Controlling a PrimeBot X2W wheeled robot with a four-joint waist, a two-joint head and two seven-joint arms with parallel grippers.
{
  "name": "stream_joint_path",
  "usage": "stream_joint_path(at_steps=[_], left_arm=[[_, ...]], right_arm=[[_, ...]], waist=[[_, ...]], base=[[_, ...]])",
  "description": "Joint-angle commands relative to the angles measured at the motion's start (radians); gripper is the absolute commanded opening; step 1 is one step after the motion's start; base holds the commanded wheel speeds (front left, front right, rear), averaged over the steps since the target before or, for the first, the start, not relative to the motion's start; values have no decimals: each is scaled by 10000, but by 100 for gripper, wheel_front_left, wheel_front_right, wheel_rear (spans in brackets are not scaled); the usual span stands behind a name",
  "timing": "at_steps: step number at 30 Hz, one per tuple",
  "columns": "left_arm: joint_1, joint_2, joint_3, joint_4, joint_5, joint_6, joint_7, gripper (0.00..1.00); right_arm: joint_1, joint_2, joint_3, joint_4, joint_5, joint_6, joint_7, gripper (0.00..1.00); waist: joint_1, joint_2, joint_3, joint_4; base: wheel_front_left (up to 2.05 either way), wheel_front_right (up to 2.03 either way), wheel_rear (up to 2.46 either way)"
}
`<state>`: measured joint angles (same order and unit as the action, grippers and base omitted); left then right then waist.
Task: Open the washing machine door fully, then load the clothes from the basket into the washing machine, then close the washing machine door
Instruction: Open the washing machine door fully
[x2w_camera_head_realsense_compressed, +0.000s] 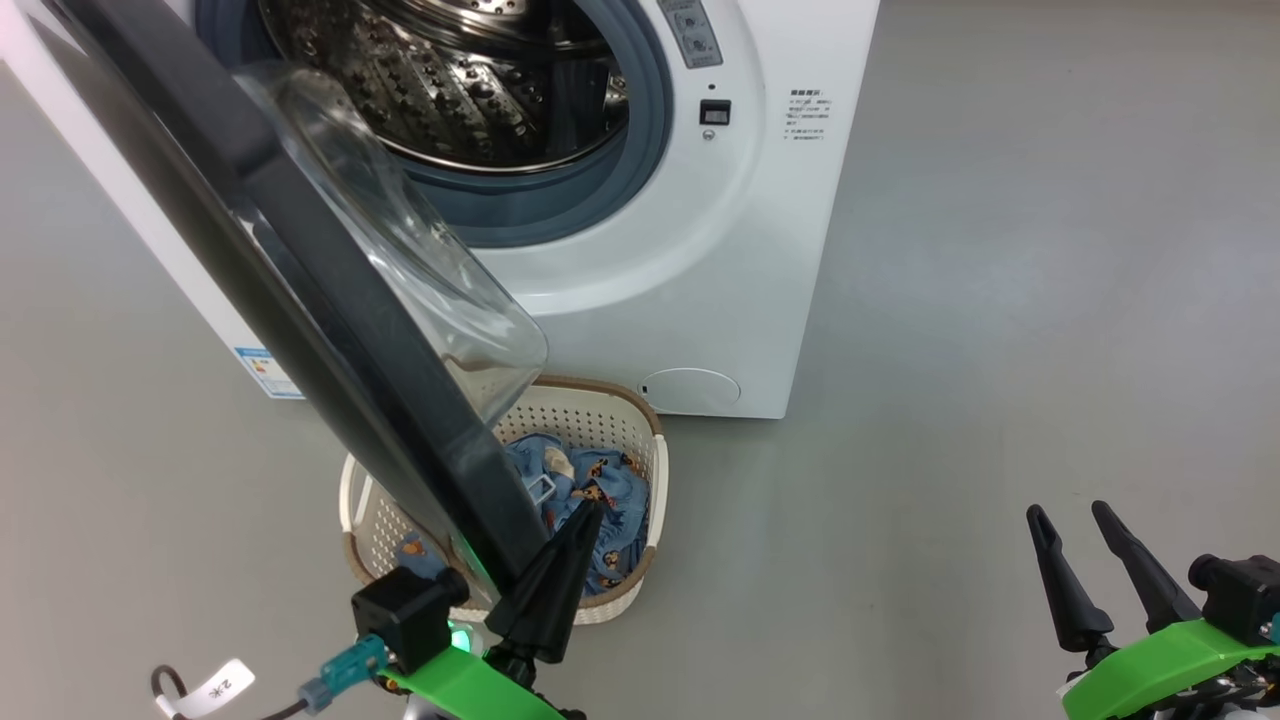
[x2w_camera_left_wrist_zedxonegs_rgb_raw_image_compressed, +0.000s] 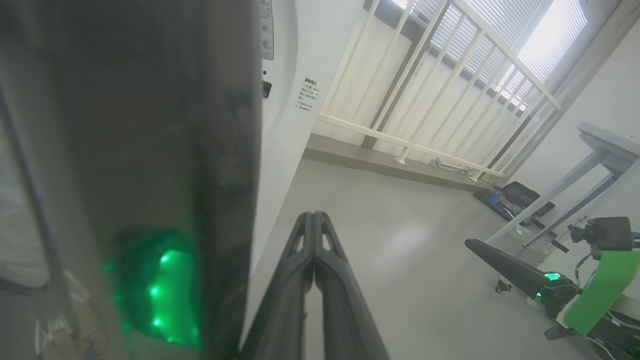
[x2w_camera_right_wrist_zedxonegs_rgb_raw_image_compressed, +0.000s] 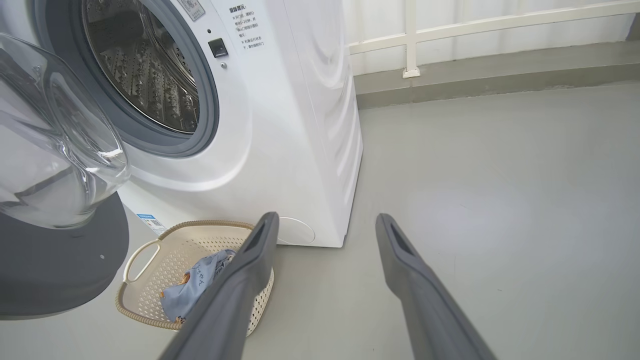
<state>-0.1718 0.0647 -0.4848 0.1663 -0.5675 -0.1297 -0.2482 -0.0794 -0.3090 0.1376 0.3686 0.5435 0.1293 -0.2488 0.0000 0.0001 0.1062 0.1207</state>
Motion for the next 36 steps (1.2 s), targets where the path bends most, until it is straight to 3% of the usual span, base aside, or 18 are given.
stream_joint_path(at_steps=[1, 20, 36], left_arm=[[-349, 82, 531, -165, 52, -10, -134, 0], [211, -30, 1306, -238, 229, -10, -135, 0], [1041, -96, 1936, -1104, 555, -10, -135, 0]], right_arm=[[-231, -156, 166, -252, -148, 14, -130, 100], [-296, -296, 193, -332, -200, 14, -130, 100], [-84, -449, 190, -363, -184, 14, -130, 100]], waist=[[0, -1, 15, 43], [0, -1, 28, 822], [0, -1, -180, 1641]], base=[[0, 0, 0], [0, 0, 0], [0, 0, 0]])
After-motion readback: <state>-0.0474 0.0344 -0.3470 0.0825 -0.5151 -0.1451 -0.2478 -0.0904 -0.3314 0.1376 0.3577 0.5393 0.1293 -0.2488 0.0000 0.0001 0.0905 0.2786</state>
